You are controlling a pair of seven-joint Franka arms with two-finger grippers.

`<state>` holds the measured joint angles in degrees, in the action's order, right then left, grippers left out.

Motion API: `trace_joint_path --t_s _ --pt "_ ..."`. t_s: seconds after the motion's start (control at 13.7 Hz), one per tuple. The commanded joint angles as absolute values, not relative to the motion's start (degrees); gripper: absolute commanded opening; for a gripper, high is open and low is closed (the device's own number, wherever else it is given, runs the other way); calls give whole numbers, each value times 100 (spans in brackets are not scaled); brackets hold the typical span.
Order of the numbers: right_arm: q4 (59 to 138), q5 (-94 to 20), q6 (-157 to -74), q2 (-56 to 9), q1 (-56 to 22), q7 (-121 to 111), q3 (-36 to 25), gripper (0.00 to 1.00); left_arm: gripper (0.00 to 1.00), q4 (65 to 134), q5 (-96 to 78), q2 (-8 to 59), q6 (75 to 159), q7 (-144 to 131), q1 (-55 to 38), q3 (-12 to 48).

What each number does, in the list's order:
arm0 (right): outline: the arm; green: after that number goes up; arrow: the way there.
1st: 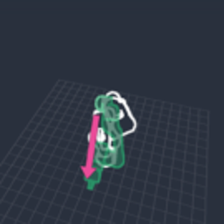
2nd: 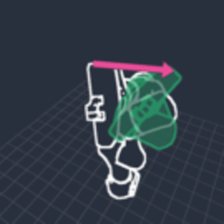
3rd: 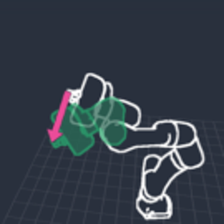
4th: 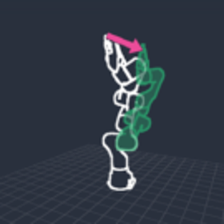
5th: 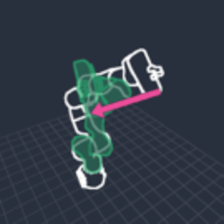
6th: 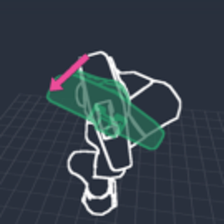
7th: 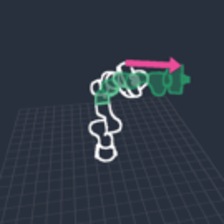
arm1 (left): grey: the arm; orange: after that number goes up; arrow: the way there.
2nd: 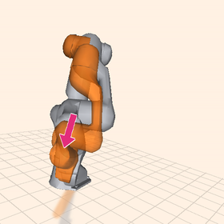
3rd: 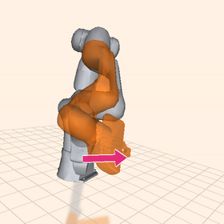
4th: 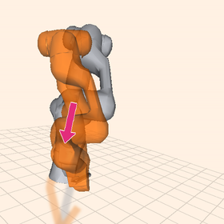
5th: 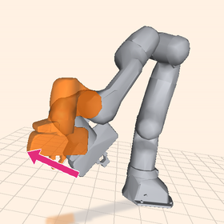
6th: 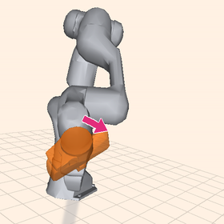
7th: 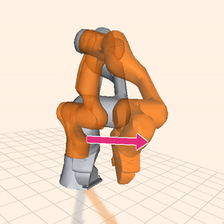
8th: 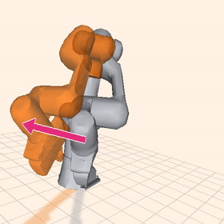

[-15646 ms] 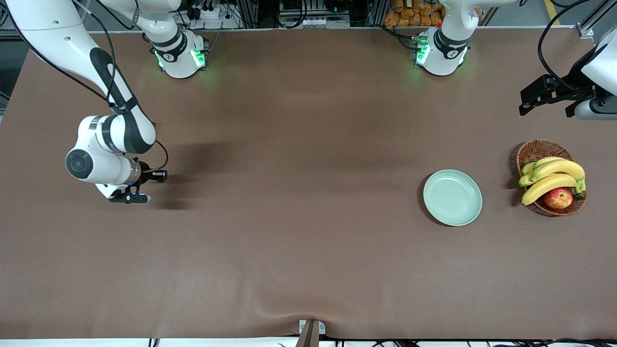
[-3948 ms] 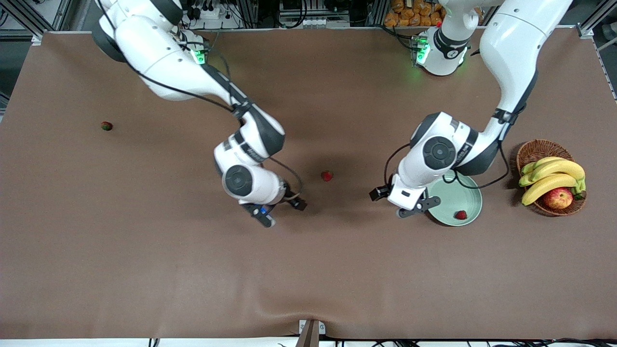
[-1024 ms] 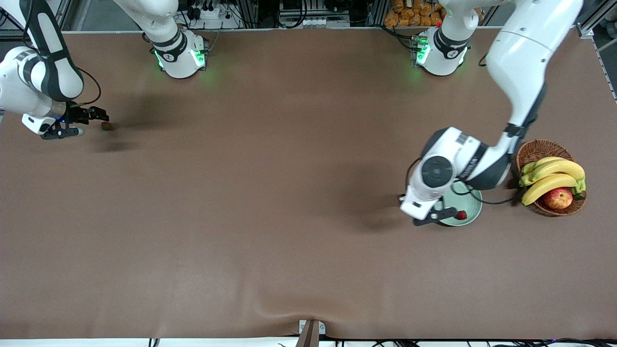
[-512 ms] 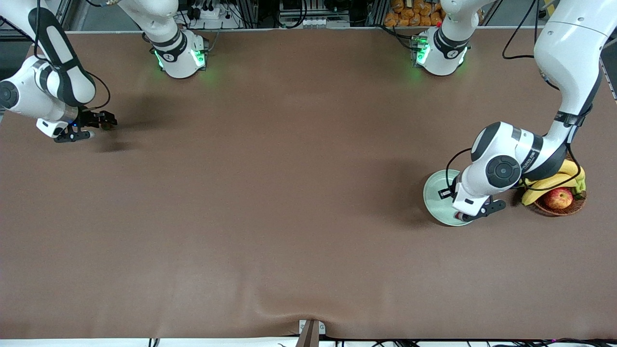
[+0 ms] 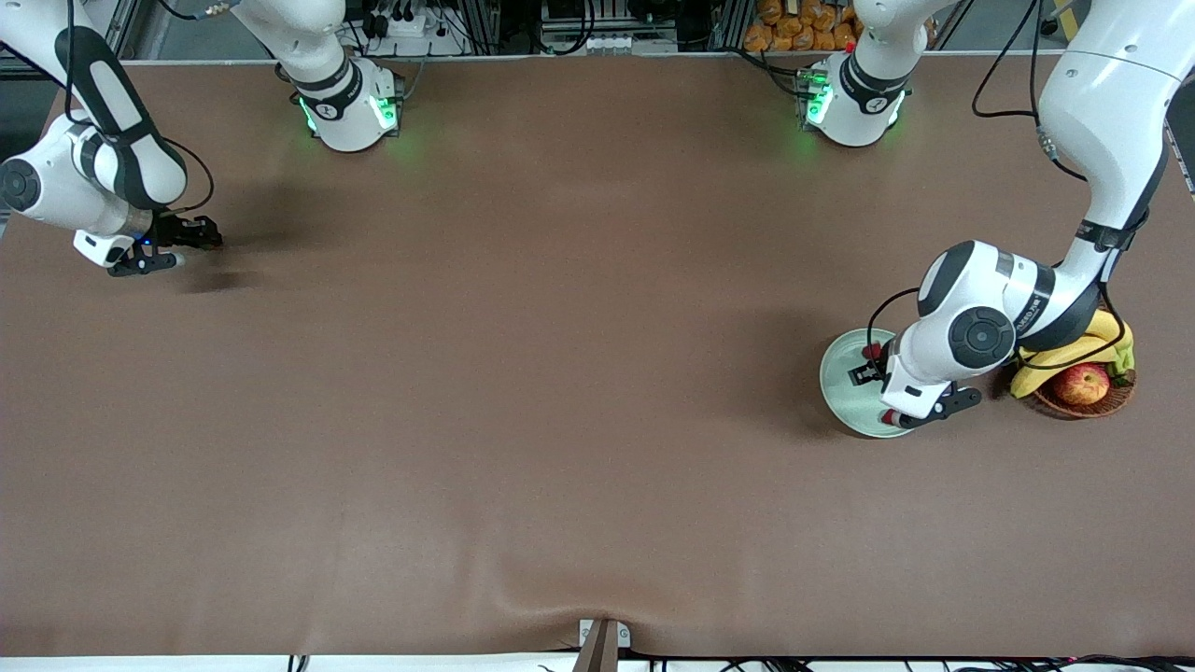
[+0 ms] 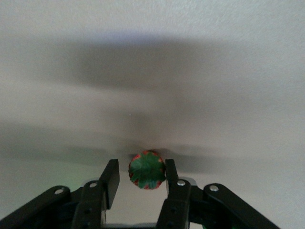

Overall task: Collect all strawberries into plate
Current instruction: 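Release the strawberry on the plate while the right gripper grasps the third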

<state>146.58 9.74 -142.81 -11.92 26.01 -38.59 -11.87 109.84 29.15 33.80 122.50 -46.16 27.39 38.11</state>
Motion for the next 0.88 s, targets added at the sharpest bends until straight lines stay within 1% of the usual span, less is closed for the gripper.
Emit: trace_joint_path --t_s 0.0,0.15,0.22,0.37,0.51,0.66,0.8 --pt "14704 984 -14810 -1318 2751 -4641 -1213 0 100 11022 2997 3279 12313 -4588 2751 3911" --pt "14643 967 -14722 -1292 2734 -4580 -1204 0 100 11021 2997 3270 12313 -4658 2725 4077" --pt "14529 932 -14400 -1240 2699 -4536 -1178 0 100 11021 2997 3270 12313 -4676 2716 4165" --pt "13943 731 -13417 -1169 2480 -4430 -1021 0 100 11004 2980 3278 12313 -4833 2707 4393" --pt "13108 126 -12494 -1195 2137 -4421 -836 0 100 10978 2979 3305 12313 -5070 2576 4526" --pt "12483 -105 -11938 -1222 1751 -4273 -835 0 100 10873 2971 3331 12313 -5290 2339 4526" --pt "12078 -306 -11664 -1230 1277 -3686 -826 0 100 10785 2971 3401 12313 -5510 2154 4526"
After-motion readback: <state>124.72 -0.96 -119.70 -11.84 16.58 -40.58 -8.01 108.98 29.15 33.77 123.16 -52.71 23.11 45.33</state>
